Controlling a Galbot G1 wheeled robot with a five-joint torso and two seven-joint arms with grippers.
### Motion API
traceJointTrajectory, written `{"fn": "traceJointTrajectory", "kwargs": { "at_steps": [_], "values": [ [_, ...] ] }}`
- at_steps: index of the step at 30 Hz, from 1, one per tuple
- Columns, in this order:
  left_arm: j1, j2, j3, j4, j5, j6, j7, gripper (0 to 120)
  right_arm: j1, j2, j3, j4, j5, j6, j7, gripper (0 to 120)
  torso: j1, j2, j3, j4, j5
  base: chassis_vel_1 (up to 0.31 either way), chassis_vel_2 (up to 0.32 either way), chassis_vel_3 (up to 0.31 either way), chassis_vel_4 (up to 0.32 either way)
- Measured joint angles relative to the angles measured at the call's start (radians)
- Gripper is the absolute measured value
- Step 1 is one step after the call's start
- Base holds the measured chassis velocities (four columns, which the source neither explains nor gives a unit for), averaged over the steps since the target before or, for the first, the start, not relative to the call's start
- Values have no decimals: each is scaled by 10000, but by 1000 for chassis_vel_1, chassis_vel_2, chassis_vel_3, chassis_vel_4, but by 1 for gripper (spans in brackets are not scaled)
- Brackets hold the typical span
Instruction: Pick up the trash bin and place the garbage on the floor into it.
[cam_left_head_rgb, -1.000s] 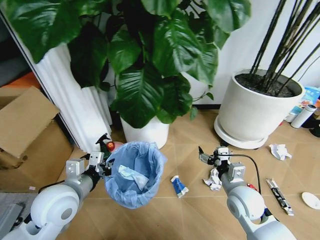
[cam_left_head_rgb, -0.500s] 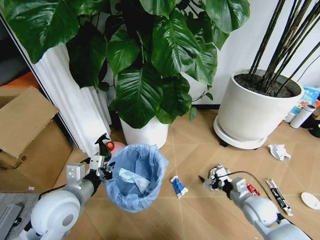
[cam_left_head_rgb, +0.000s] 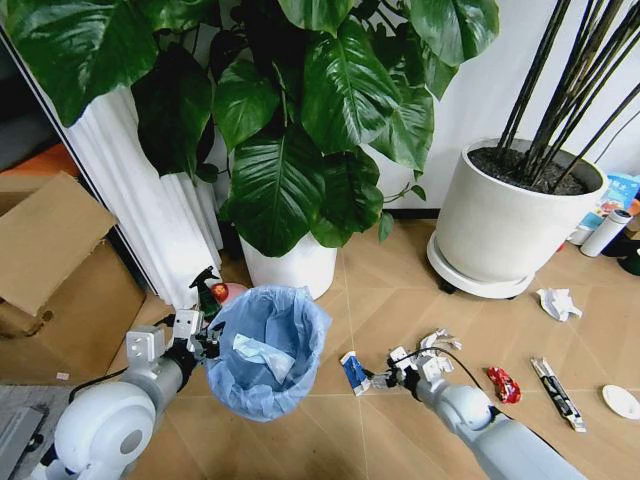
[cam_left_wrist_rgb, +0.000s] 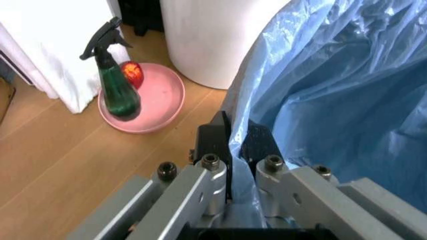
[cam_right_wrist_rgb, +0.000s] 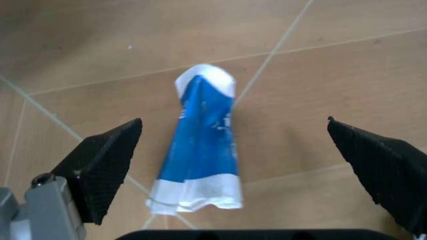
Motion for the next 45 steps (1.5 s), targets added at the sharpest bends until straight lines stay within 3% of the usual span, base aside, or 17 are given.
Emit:
{"fn": "traceJointTrajectory", "kwargs": {
  "at_steps": [9,12,16,28,38,45],
  "values": [
    [-46,70,-5,74,-14,0,4,0,556,991,-284,-1243,-141,97,-91,100,0,0,0,1,1,0,0,0,0],
    [-49,106,-13,79,-30,0,4,0,671,1235,-371,-1616,-159,199,-92,94,0,0,0,2,1,0,0,0,0],
    [-95,146,-14,94,-66,0,5,0,749,1522,-387,-2107,-164,316,-91,75,0,0,0,0,1,0,0,0,0],
    [-203,282,-8,112,-133,0,3,0,664,1795,-218,-2326,-98,442,23,36,0,0,-1,0,3,0,0,0,0],
    [-232,289,36,169,-103,0,3,0,135,1593,430,-1196,86,381,464,6,0,0,0,2,4,0,0,0,0],
    [-303,318,93,261,-103,0,18,0,-419,987,1104,589,426,241,739,0,0,0,0,0,2,0,0,0,0]
  ]
}}
